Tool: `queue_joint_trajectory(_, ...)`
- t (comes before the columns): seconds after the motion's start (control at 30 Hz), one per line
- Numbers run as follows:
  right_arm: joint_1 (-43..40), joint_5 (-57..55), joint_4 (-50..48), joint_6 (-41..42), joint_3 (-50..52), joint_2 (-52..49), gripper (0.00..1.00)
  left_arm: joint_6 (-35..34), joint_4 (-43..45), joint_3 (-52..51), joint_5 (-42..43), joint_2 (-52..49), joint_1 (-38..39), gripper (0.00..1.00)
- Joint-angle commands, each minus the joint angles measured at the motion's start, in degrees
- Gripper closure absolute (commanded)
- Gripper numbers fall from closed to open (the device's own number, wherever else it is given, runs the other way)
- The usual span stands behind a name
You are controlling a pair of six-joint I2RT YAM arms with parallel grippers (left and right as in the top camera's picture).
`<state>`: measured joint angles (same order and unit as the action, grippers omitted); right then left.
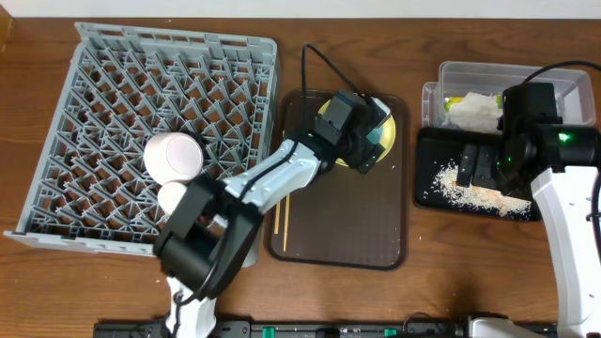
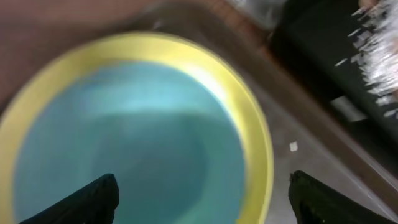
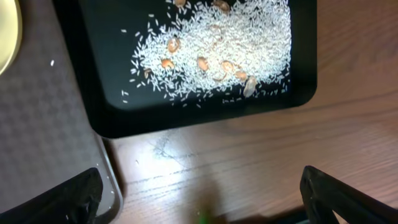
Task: Sort waste into correct bins and load items into the dishwasher
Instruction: 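Grasp the blue bowl rim and lift it toward the rack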
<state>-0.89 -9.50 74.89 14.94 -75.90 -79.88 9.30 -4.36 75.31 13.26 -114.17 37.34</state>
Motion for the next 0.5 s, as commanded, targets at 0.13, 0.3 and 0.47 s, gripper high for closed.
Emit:
queue_joint_trajectory(0.13, -0.7, -0.1, 0.2, 0.7, -0.1, 0.2, 0.01, 1.0, -2.3, 0.5, -2.6, -4.7, -0.2, 0.24)
queue_joint_trajectory(0.3, -0.7, -0.1, 0.2, 0.7, -0.1, 0.2, 0.01, 1.0, -3.8, 0.5, -5.9, -4.1, -0.2, 0.56)
queue_joint_trajectory(0.47, -0.7, -0.1, 0.2, 0.7, -0.1, 0.2, 0.01, 0.4, -3.7, 0.5, -5.8, -2.5, -0.2, 0.68)
